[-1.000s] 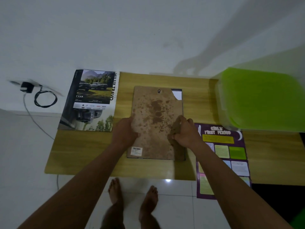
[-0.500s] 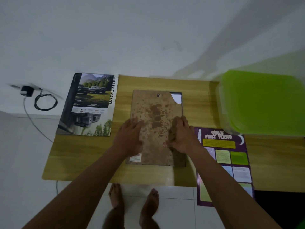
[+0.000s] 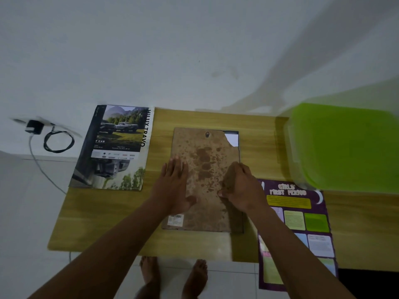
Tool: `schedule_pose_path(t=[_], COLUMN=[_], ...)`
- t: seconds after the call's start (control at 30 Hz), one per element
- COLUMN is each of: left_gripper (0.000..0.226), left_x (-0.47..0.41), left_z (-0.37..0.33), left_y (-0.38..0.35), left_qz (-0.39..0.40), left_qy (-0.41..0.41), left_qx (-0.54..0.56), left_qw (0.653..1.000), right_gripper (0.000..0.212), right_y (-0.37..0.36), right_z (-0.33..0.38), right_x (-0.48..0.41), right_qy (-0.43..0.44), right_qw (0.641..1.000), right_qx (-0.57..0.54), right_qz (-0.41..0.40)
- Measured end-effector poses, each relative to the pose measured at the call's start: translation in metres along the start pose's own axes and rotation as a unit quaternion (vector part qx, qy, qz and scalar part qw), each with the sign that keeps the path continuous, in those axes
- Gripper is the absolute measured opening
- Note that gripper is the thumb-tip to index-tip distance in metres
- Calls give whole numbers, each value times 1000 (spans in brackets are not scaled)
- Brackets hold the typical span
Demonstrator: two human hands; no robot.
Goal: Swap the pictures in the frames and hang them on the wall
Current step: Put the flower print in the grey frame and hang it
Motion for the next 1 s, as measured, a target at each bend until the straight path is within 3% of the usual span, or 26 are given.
schedule_pose_path(t=[0.27, 0.4, 0.57, 0.7, 0.77, 0.9, 1.0], left_gripper=[124, 131, 119, 93, 109, 149, 155], left_x=[-11, -17, -17, -29, -43, -75, -87], left_z=[-2, -5, -8, -6, -2, 0, 0], left_y=[7, 3, 11, 43, 51, 45, 42], left_qz=[13, 8, 6, -97, -94, 37, 61], left_qy=[-20, -28, -19, -32, -36, -47, -53], left_qx=[34, 22, 6, -4, -42, -74, -72], left_qw=[999, 999, 1000, 995, 994, 995, 994], right_gripper=[108, 104, 77, 75, 76, 77, 108], right_y=[0, 2, 6, 6, -8, -21, 7], right_z=[6, 3, 1, -3, -12, -20, 5], right_x=[-17, -18, -19, -19, -26, -33, -27], right_qy=[-3, 0, -22, -35, -34, -29, 2], right_qw=[998, 998, 998, 997, 996, 992, 996], right_qx=[-39, -37, -33, -40, -17, 17, 12], right_qz=[58, 48, 40, 56, 86, 120, 94])
Point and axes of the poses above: each hand's wrist, its own x-axis away from the middle knuckle, its own y-axis out of the back of the hand, z = x × y, the point moved 4 cm from there along -x, towards the middle knuckle, and after that the axes turned 1 degree about x, right-handed, at the moved point
